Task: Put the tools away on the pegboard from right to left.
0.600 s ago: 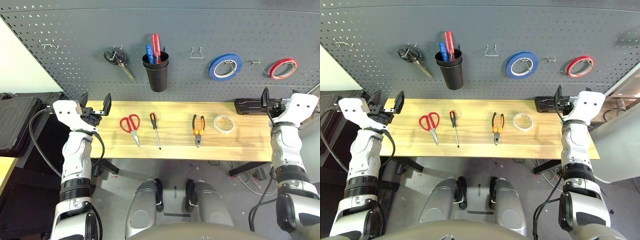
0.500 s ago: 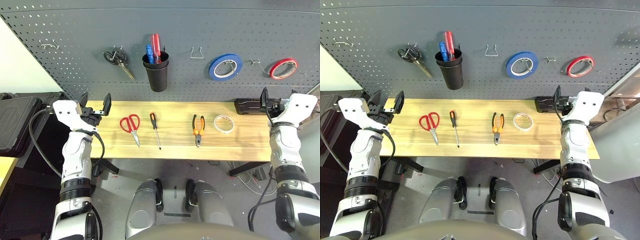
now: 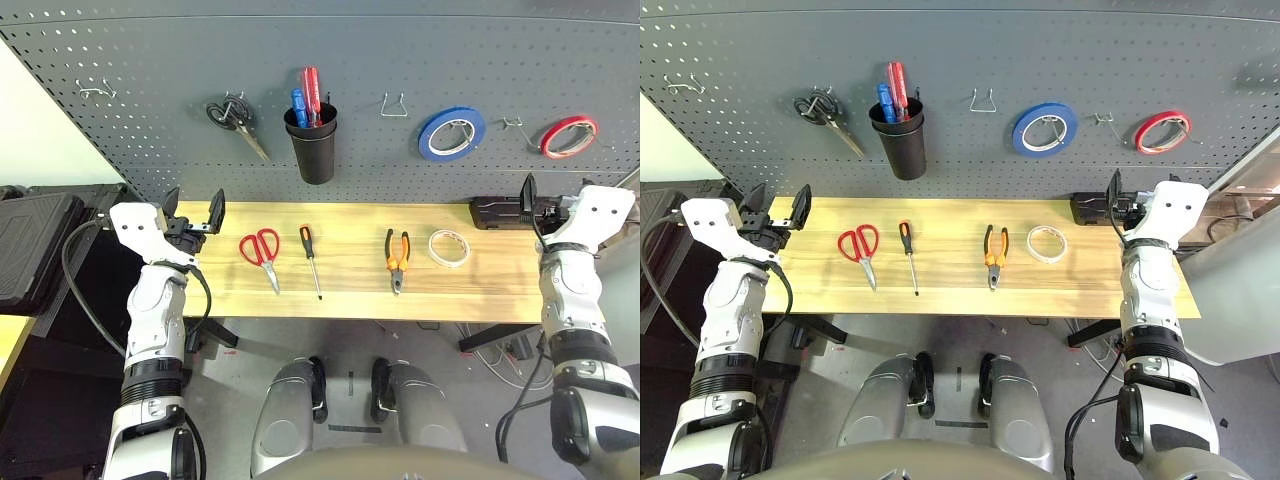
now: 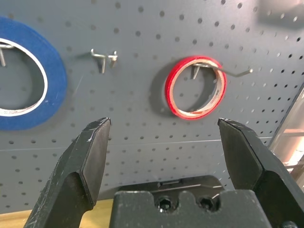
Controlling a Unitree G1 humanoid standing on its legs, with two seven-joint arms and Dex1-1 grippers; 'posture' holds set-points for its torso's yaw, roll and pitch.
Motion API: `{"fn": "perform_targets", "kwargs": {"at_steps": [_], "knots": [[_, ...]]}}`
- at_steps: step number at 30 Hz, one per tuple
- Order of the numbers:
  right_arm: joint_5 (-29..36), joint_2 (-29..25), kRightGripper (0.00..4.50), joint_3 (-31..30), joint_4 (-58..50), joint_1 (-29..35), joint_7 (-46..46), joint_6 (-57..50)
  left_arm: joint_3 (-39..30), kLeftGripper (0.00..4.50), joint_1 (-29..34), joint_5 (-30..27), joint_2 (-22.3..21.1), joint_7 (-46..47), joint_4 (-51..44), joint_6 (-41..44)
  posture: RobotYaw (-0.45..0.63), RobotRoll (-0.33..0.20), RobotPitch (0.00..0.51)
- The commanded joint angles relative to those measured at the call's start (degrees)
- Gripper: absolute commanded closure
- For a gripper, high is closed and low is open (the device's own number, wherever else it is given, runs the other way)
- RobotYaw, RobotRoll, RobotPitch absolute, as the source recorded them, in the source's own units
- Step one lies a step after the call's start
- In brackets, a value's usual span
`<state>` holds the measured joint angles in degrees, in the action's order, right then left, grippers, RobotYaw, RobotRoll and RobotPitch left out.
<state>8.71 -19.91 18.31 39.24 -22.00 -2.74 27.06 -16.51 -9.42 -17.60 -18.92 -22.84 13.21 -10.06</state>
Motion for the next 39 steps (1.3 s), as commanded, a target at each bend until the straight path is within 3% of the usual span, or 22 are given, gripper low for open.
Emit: {"fn": "perform_targets", "kwargs": {"at_steps": [1,13,28,39], "knots": [[-0.3,-0.3,0.0,-0.4,-1.4,0.7,-0.4,-3.1,3.2,0.03,3.9,-0.3,-2.0,-4.6,-5.4,4.3,0.12,0.0,0.146],[0.3,-3.4,0.0,-1.9,-2.6,2.0,-6.7,-13.5,12.5,0.03,8.9,1.4,-7.3,-17.7,-13.2,6.6,0.1,0.0,0.144],[-7.6,-14.0,0.0,-15.1,3.0,-4.5,-27.0,-33.8,21.3,0.03,9.0,5.1,-10.2,-27.0,-13.4,4.4,0.05,0.0,0.239],[-14.0,-15.4,0.0,-24.8,9.8,-10.7,-40.7,-33.5,23.4,0.03,8.3,7.3,-10.5,-27.6,-11.8,3.6,0.04,0.0,0.3]]}}
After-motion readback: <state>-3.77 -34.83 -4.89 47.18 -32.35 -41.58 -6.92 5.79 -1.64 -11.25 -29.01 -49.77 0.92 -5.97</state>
